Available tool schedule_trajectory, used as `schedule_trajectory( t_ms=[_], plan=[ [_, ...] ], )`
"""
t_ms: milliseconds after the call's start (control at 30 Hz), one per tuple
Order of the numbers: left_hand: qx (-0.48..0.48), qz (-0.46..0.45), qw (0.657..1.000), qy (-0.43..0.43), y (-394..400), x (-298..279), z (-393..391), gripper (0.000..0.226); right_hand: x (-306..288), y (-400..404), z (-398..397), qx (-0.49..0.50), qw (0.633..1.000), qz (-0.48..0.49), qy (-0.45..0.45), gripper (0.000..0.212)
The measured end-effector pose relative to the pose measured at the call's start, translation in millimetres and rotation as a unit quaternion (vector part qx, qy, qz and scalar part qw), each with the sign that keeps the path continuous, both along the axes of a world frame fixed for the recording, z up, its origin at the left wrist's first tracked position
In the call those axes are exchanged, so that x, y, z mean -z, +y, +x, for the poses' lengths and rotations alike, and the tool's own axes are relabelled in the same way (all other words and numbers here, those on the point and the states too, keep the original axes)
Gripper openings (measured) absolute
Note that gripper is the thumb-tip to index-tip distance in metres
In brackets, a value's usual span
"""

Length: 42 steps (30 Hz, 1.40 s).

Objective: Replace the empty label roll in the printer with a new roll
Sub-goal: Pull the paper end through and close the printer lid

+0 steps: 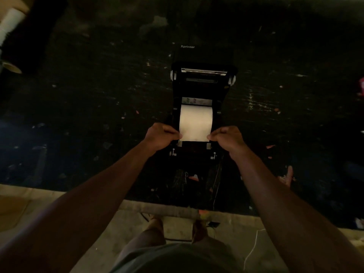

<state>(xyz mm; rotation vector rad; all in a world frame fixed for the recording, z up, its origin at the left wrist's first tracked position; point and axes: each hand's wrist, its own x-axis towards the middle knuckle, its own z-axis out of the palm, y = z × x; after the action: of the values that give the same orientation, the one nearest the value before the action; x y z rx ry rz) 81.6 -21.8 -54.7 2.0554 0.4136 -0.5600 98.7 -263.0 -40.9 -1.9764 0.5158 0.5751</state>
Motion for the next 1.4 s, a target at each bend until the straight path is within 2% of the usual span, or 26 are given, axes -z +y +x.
schedule_trajectory(
  t_ms=[300,600,900,1267,1333,1400],
  plan=[
    [0.048,0.063,0.997,-0.027,-3,2,5,0.015,8,0,1,0.011,0.999,-0.036,0.014,0.011],
    [0.004,0.076,0.996,-0.053,-8,10,-2,0.017,9,-4,4,0.012,0.999,-0.041,0.022,0.021],
    [0.058,0.07,0.996,0.015,-2,0,17,0.019,7,-5,8,-0.035,0.997,-0.044,0.044,0.037],
    [0.149,0.075,0.984,0.066,6,-3,33,0.025,5,-2,12,-0.081,0.994,-0.072,0.03,0.036],
    [0.157,0.09,0.981,0.068,4,-4,34,0.027,3,-2,13,-0.097,0.991,-0.089,0.029,0.029],
    [0.156,0.103,0.981,0.059,1,-6,32,0.026,3,-2,13,-0.118,0.986,-0.115,0.021,0.014]
  ],
)
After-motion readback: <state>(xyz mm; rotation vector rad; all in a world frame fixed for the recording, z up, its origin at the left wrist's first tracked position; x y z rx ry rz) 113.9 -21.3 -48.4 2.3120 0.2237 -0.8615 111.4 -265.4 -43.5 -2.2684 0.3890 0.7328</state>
